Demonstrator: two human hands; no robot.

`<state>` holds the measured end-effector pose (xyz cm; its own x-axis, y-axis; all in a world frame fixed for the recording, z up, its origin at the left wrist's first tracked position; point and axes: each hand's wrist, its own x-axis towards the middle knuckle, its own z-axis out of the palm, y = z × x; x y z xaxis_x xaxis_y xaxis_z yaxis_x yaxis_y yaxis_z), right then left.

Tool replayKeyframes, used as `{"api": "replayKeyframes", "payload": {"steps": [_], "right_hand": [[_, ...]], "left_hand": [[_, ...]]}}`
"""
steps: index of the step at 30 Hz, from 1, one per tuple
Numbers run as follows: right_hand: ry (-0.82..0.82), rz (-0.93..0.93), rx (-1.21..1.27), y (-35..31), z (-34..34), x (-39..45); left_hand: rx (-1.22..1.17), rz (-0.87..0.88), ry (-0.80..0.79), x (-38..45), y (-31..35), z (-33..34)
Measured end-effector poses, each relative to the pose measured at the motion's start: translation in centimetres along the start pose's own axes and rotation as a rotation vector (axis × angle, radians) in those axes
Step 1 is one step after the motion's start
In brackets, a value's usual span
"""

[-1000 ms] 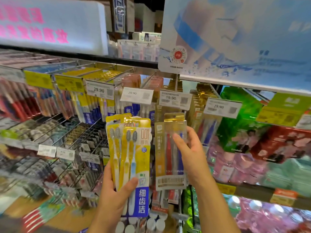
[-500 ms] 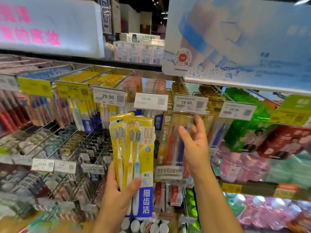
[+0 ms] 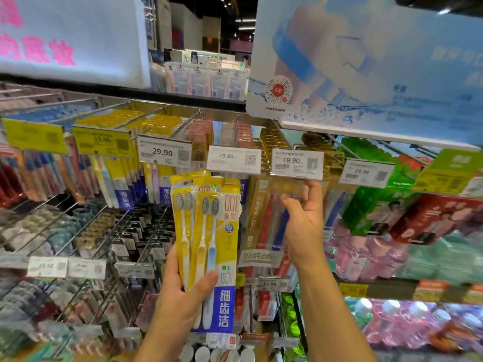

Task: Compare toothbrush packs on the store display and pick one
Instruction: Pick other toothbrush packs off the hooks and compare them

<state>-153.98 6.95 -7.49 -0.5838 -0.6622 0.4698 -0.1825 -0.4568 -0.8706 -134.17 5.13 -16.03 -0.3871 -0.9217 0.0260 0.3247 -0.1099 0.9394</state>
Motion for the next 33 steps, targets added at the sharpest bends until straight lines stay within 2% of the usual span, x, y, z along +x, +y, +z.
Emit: {"api": "replayKeyframes", "payload": {"steps": [8, 12, 22, 28, 33], "right_hand": [[0.003, -0.034, -0.134, -0.2, 0.3, 0.5], [0.076, -0.058, -0.138, -0.3, 0.3, 0.6], [0.05, 0.033, -0.172, 0.2, -0.2, 1.7], [0.237, -0.026, -0.311, 0.6, 0.6, 1.6], [0.375, -0.017, -0.275, 0.4, 0.8, 1.2]], "left_hand": [[0.024, -0.016, 0.011, 0.3, 0.0, 0.7], [-0.004, -0.004, -0.007, 0.5, 0.0, 0.7], [0.017, 0.002, -0.021, 0.8, -0.4, 0.5], [0.008, -0.001, -0.008, 0.7, -0.3, 0.5], [0.014, 0.001, 0.0, 0.5, -0.1, 0.2]]}}
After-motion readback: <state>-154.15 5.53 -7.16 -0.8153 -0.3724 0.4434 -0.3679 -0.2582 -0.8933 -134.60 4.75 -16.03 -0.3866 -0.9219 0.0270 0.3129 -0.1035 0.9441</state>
